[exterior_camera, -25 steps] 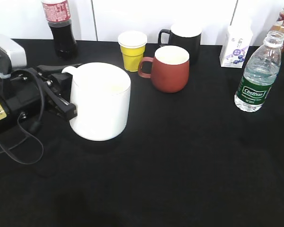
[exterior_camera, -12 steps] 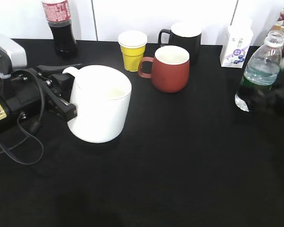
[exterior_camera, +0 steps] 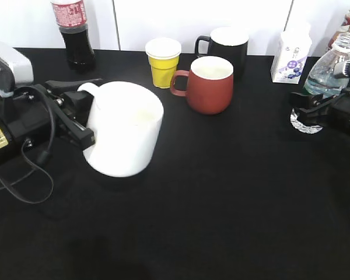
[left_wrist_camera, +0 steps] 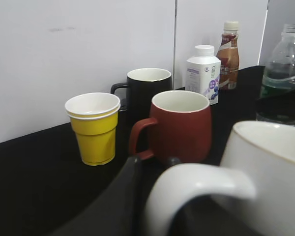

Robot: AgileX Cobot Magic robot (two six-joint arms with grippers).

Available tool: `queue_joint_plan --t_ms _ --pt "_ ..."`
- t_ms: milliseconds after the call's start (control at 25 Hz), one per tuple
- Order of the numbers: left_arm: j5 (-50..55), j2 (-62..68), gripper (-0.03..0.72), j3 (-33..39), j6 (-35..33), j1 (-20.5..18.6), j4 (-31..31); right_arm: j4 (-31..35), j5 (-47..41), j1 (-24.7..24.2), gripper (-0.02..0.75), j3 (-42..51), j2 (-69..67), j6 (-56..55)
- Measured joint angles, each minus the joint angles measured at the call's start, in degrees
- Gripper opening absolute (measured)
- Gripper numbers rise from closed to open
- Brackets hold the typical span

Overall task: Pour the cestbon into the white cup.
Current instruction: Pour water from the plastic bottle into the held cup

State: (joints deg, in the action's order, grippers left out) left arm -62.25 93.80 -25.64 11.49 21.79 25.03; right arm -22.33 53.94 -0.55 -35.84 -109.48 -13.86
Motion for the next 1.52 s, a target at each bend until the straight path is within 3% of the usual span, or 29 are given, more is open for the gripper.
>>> queue_joint_plan --t_ms 120,280,440,520,600,760,1520 --pt "0.01 0.00 0.130 -0.12 1.12 0.00 5.00 -2.24 2.55 0.00 0.503 0.16 2.26 -2.16" --pt "3.77 0.00 0.139 -5.50 8.00 2.63 12.08 -18.15 -1.00 0.00 0.503 0.21 16.75 -2.36" --pt "9.50 0.00 0.143 -11.83 9.23 11.75 11.79 -23.47 -5.19 0.66 0.501 0.21 26.84 0.45" --pt "10.85 0.11 0.143 -14.95 9.24 15.75 8.59 -25.77 -6.35 3.40 0.501 0.21 30.23 5.29" --pt "9.05 1.67 0.143 -16.99 9.38 17.38 5.97 -26.33 -7.95 7.50 0.501 0.21 32.43 7.52" --pt "2.98 4.13 0.122 -17.10 9.45 17.88 1.24 -26.63 -10.32 9.90 0.501 0.15 32.76 13.08" --pt "-3.21 8.63 0.092 -17.32 11.41 18.25 2.74 -26.47 -10.34 9.90 0.501 0.05 32.76 54.01"
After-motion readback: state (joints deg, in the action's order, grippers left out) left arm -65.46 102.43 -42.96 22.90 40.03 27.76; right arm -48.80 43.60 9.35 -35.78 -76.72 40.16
